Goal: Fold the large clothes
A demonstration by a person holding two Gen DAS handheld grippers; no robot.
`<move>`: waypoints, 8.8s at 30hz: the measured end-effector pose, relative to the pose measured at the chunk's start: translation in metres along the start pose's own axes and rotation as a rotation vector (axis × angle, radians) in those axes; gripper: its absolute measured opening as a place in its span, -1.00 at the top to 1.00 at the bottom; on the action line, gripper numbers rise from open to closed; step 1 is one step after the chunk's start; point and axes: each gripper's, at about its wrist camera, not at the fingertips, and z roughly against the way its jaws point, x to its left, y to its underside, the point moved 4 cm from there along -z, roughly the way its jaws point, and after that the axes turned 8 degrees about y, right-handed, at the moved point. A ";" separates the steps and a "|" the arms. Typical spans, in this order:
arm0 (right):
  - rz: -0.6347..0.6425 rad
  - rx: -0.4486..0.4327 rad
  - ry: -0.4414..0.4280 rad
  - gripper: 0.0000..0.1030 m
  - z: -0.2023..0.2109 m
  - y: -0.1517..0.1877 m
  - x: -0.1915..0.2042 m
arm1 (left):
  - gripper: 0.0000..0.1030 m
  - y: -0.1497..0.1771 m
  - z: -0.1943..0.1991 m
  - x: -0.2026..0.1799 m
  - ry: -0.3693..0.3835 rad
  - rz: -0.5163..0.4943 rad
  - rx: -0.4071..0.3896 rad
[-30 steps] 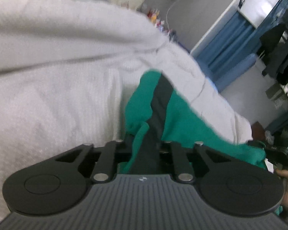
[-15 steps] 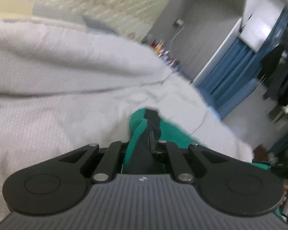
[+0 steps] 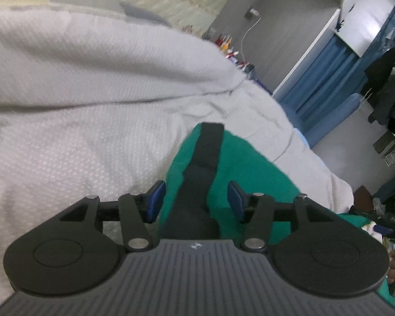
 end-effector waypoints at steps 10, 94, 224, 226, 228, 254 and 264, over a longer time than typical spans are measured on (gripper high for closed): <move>0.061 -0.120 -0.178 -0.21 0.136 0.016 0.040 | -0.16 0.011 0.089 -0.068 0.058 -0.235 -0.103; -0.996 0.404 -0.350 -0.99 0.099 0.179 -0.025 | -0.90 0.110 -0.011 -0.019 0.391 0.600 0.252; 0.110 0.015 -0.010 -0.30 0.024 0.065 0.027 | -0.61 0.003 -0.047 -0.051 -0.053 -0.264 0.031; 0.130 -0.020 0.011 -0.30 0.037 0.064 0.032 | -0.60 0.001 -0.033 -0.055 -0.059 -0.275 -0.003; 0.123 -0.058 -0.008 -0.32 0.053 0.061 0.037 | -0.60 -0.001 -0.018 -0.061 -0.060 -0.297 -0.039; -0.092 0.199 -0.316 -0.55 0.108 0.117 0.103 | -0.76 0.055 -0.032 -0.090 0.065 -0.349 0.075; -0.584 0.470 -0.469 -0.83 0.092 0.164 0.074 | -0.76 0.033 0.009 -0.071 0.180 -0.066 0.011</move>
